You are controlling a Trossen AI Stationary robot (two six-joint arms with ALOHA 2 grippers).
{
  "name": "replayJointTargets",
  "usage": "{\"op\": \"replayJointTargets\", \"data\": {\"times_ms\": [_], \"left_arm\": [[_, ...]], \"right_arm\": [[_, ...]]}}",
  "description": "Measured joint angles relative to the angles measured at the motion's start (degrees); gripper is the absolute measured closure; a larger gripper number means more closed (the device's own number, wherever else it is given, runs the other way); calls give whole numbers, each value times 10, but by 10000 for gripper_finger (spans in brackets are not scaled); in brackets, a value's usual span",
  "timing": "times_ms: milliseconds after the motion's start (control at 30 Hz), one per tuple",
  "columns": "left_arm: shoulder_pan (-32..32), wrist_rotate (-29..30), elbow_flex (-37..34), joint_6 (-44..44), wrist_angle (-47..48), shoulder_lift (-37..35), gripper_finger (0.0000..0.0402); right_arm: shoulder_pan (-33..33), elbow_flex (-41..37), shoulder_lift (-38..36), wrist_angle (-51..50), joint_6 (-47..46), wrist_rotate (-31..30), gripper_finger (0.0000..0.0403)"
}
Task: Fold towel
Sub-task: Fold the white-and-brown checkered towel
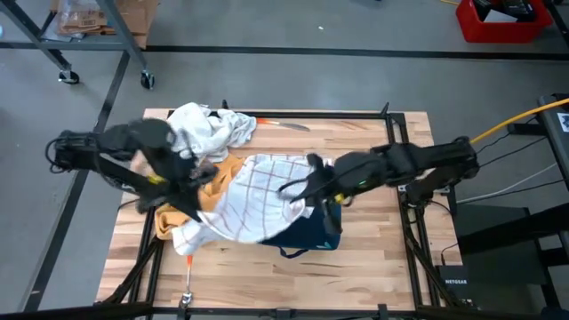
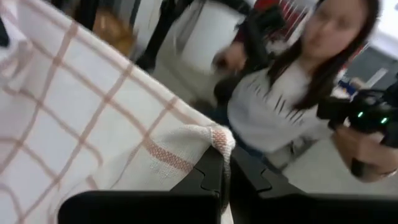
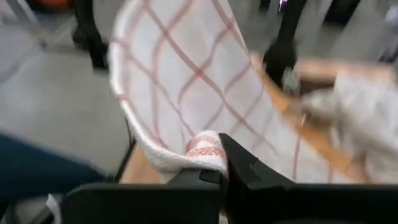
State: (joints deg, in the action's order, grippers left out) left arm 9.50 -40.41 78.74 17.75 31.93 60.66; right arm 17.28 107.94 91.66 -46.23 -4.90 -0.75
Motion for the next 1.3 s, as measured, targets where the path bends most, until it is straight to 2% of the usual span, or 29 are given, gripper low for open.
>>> {"op": "replayJointTargets", "data": {"times_ms": [233, 400, 600, 733, 933, 1000, 1300], "left_arm": [[28, 22, 0, -8, 97, 92, 401], [32, 82, -1, -19, 159, 173, 402], [32, 160, 0, -79, 172, 260, 402], [19, 247, 0, -138, 172, 299, 401], [-24, 377, 0, -203, 134, 329, 401], [-43, 392, 0, -223, 97, 331, 402], [-123, 394, 0, -273, -91, 333, 402]], "right_arm": [[0, 0, 58, -80, 1, 58, 403], [-1, 0, 91, -161, 2, 97, 403], [-1, 0, 122, -269, 2, 103, 403], [0, 0, 133, -328, 4, 69, 403], [-1, 0, 133, -414, 3, -42, 402], [-1, 0, 133, -439, 3, -67, 402], [-14, -4, 128, -437, 2, -133, 402]]}}
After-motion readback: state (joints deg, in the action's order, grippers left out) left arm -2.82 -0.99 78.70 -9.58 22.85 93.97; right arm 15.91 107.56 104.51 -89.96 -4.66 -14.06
